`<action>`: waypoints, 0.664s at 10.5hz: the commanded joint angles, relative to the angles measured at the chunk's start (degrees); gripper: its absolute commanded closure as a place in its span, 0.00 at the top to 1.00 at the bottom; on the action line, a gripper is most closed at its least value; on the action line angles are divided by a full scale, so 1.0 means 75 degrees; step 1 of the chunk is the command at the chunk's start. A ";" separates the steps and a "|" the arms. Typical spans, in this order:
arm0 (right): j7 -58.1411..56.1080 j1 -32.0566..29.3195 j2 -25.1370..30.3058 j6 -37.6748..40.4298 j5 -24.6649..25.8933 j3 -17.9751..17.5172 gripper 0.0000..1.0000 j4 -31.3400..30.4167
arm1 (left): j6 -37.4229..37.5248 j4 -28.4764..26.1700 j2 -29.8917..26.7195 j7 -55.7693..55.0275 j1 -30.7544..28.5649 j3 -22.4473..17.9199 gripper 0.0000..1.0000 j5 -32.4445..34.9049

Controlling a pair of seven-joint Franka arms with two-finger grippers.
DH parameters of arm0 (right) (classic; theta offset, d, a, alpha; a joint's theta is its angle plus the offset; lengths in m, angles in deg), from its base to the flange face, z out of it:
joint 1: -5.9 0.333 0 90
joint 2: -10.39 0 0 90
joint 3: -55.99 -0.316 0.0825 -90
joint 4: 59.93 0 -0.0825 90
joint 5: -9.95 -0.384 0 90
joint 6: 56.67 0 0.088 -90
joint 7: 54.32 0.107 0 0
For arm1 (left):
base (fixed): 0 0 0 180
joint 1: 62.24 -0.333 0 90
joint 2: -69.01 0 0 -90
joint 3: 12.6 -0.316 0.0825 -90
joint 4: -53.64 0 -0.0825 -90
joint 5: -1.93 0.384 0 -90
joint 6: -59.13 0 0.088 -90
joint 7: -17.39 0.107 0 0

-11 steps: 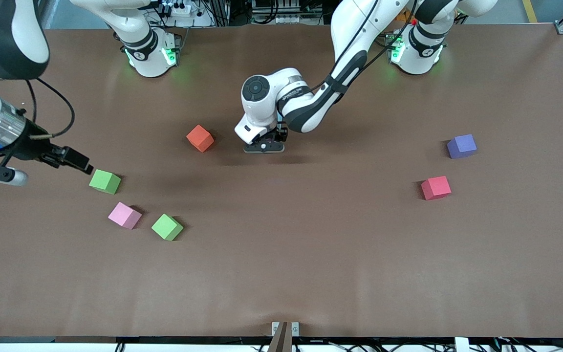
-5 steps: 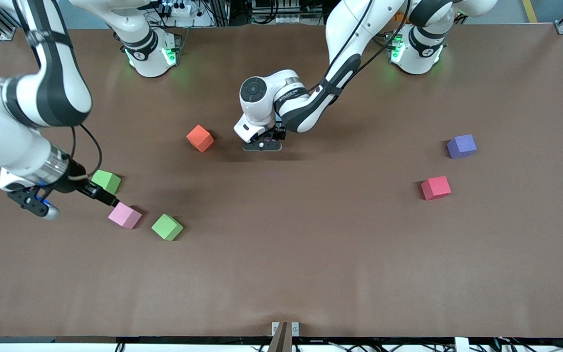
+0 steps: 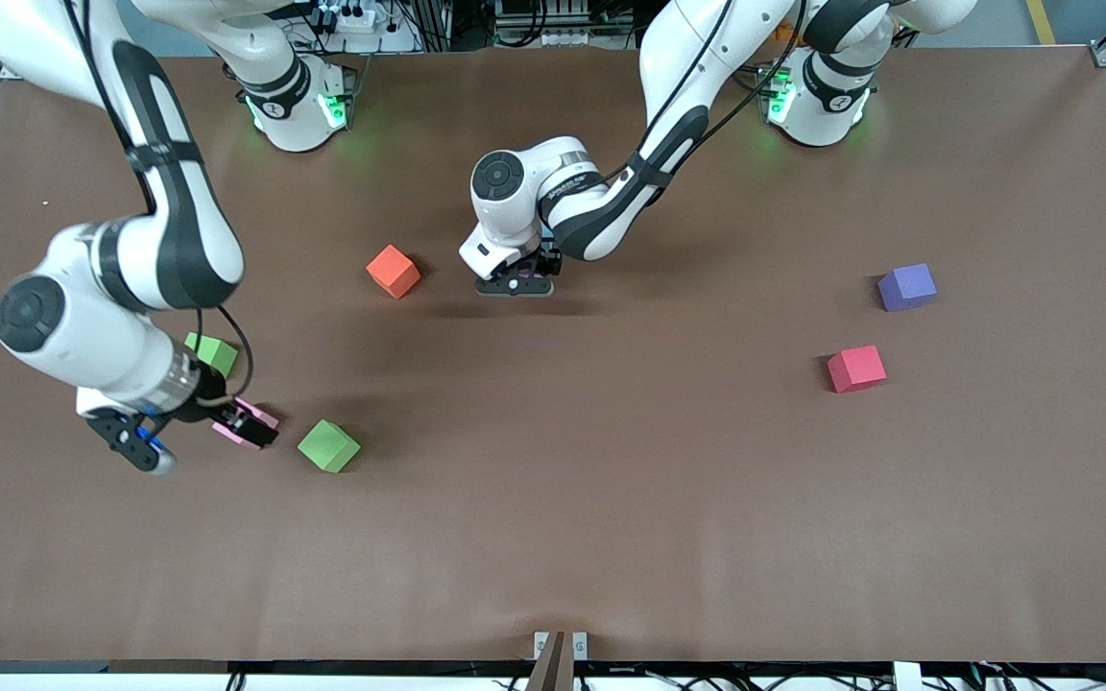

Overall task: Arrange blocks into number 1
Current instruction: 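Place the pink cube while the right gripper grasps the green cube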

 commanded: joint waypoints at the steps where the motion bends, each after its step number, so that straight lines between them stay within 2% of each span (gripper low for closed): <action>1: 0.0059 0.0324 -0.0948 0.0106 -0.0005 0.0233 1.00 0.1039 | -0.0165 -0.0151 0.0075 0.0134 0.0031 -0.0088 0.00 0.0132; 3: 0.0164 0.0698 -0.1419 0.0070 -0.0040 0.0526 1.00 0.1382 | -0.0165 -0.0291 0.0016 0.0134 0.0031 -0.0065 0.00 0.0132; 7: 0.0164 0.0782 -0.1608 -0.0316 -0.0110 0.0527 1.00 0.1114 | -0.0142 -0.0420 -0.0019 0.0122 0.0043 0.0005 0.00 0.0132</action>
